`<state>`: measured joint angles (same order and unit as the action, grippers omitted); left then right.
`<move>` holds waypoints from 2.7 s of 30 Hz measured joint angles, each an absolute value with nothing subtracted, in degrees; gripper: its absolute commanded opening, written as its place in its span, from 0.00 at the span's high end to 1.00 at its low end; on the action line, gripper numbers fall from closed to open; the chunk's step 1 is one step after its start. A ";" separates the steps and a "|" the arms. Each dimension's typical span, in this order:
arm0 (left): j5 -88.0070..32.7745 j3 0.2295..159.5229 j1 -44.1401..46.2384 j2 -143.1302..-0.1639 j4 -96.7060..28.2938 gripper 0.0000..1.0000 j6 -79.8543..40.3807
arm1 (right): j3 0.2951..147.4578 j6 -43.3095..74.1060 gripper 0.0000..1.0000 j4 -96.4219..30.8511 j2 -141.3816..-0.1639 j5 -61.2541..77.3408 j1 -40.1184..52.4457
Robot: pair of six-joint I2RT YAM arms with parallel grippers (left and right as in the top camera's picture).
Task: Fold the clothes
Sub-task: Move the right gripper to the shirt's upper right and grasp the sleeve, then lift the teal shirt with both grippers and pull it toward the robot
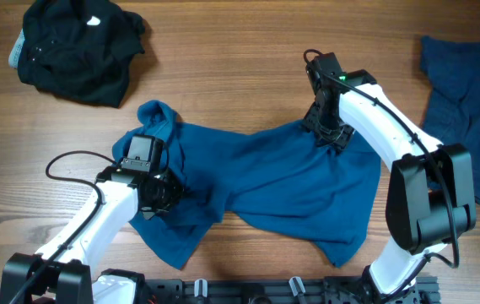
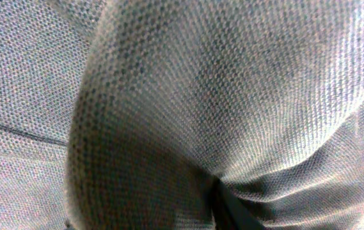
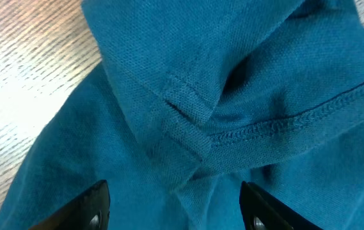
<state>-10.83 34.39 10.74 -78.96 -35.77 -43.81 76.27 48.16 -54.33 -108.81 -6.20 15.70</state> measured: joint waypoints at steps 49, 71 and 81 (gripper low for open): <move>-10.83 34.39 10.74 -78.96 -36.40 0.69 -43.81 | 71.81 52.80 0.90 -42.94 -108.81 -6.15 15.16; -16.82 34.33 10.74 -72.05 -37.08 0.96 -41.54 | 71.66 44.45 0.96 -44.77 -98.15 -4.25 15.16; -21.39 34.33 10.74 -53.95 -45.10 0.81 -41.19 | 71.66 40.58 0.96 -52.23 -85.45 -1.85 15.16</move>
<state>-21.39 34.33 10.74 -53.95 -45.10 -41.19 71.66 40.58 -52.23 -85.45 -1.85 15.16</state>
